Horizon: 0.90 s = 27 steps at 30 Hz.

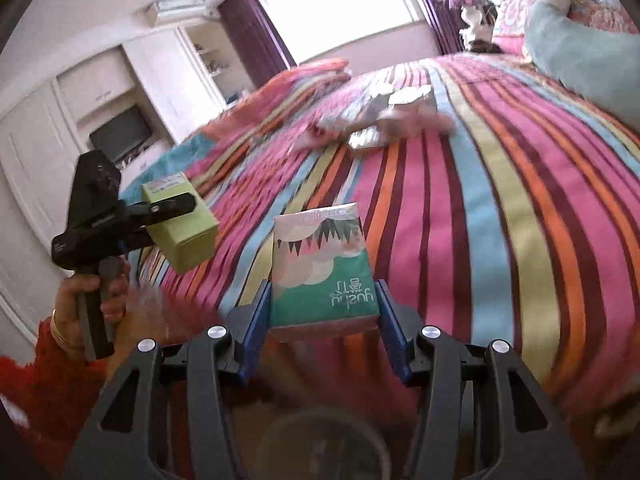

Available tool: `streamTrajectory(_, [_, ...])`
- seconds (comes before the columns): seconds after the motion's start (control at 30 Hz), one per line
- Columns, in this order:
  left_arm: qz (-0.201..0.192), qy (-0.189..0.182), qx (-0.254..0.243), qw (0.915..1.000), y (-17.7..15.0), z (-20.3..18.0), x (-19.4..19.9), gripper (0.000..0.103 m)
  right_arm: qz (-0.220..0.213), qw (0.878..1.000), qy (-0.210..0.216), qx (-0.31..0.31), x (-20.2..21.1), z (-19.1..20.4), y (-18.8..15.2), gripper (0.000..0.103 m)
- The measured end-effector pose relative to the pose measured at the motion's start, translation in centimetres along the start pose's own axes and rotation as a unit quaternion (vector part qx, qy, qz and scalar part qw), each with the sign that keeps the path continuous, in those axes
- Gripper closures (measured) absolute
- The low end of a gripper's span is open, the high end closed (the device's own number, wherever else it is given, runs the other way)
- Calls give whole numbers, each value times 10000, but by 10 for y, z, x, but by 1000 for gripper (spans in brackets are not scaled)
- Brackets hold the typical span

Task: Collect trash
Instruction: 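Carry the green box and tissue pack to the wastebasket and release both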

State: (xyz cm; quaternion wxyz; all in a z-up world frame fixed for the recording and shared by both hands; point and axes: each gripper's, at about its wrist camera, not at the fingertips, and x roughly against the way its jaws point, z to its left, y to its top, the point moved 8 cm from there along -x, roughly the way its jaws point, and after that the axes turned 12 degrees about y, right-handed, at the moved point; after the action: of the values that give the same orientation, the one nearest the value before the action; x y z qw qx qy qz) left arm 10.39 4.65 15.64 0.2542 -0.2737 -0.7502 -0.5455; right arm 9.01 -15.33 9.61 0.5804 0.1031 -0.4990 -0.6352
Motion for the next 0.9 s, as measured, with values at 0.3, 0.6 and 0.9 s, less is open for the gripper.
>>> streamTrajectory(0.3, [1930, 586, -404, 9786, -210, -7, -66, 31, 1768, 9813, -108, -759, -44, 4, -149, 54])
streamTrajectory(0.6, [2836, 938, -807, 9509, -250, -6, -116, 28, 2909, 9533, -474, -660, -86, -20, -205, 54])
streamTrajectory(0.9, [2920, 1036, -863, 9468, -257, -4, -117, 14, 2822, 9535, -623, -860, -76, -28, -205, 18])
